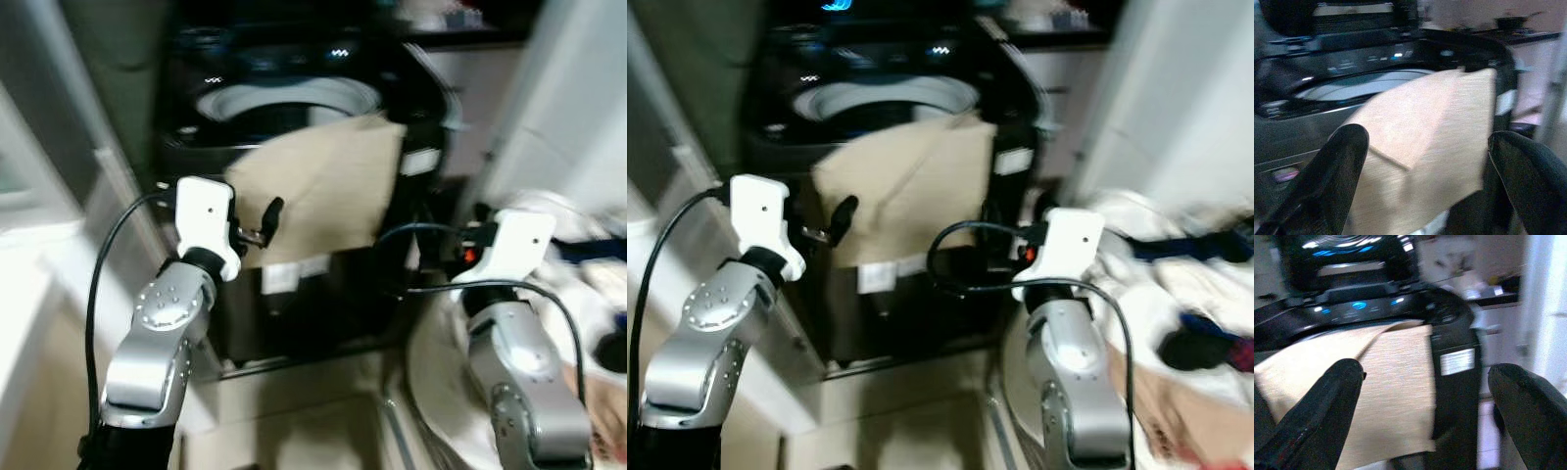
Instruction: Clothes washing
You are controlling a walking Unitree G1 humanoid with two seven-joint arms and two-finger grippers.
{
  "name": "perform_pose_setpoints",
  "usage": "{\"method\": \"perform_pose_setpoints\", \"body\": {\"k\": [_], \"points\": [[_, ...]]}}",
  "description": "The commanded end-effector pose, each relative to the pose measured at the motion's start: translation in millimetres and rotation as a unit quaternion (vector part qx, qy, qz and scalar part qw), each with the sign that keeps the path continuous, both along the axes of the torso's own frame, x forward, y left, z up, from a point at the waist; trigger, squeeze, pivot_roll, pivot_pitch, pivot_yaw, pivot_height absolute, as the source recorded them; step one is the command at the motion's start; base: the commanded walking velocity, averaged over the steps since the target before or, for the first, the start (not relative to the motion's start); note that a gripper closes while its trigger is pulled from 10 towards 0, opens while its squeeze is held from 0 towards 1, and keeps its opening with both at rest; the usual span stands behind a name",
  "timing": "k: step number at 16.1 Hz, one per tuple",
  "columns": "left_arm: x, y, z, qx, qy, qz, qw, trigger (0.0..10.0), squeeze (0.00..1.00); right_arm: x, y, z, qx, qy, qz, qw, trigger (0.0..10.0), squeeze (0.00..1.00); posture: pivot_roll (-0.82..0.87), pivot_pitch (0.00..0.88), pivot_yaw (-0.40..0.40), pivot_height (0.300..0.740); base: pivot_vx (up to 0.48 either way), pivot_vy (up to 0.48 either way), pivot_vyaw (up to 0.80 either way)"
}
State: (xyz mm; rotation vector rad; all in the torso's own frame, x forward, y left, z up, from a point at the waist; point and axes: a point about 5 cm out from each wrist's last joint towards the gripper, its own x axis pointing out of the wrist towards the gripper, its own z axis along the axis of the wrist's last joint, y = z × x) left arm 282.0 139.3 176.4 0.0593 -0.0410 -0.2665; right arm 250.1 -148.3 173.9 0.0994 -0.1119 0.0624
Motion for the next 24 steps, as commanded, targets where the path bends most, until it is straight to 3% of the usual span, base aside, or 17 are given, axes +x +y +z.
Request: {"method": "perform_pose_setpoints", "body": {"k": [1,4,8,10,13,24], "points": [[-1.0,-1.4,2,0.005,-0.006,-0.002,1.0,10.0,0.0,-3.8,-2.5,3,0.005,-0.001,-0.002,1.0,10.0,0.0,-0.09,0.0,0.022,0.74,0.0,0.0,-0.8],[-0.2,-1.4,7,0.001,-0.015,0.005,1.0,10.0,0.0,-4.8,-4.8,8,0.003,-0.011,-0.001,1.0,10.0,0.0,-0.09,0.0,0.009,0.74,0.0,0.0,-0.8],[-2.4,-1.2,18,-0.005,-0.027,0.003,1.0,10.0,0.0,-1.8,-7.9,33,0.008,-0.059,0.0,0.998,10.0,0.0,-0.09,0.004,-0.015,0.74,0.0,0.0,-0.2],[-0.8,1.2,32,0.006,-0.059,0.012,0.998,10.0,0.0,0.9,-7.0,43,0.009,-0.076,0.008,0.997,10.0,0.0,-0.09,0.013,-0.024,0.74,0.0,0.0,-0.8],[-1.3,-1.4,48,0.017,-0.092,0.008,0.996,10.0,0.0,-0.6,-10.5,41,0.008,-0.068,0.006,0.998,10.0,0.0,-0.09,0.025,-0.031,0.74,0.0,0.0,-0.8],[-0.6,-6.8,47,0.029,-0.09,-0.011,0.995,10.0,0.0,-9.0,-23.6,40,0.009,-0.059,-0.025,0.998,10.0,0.0,-0.11,0.042,-0.014,0.74,0.0,0.022,-0.8]]}}
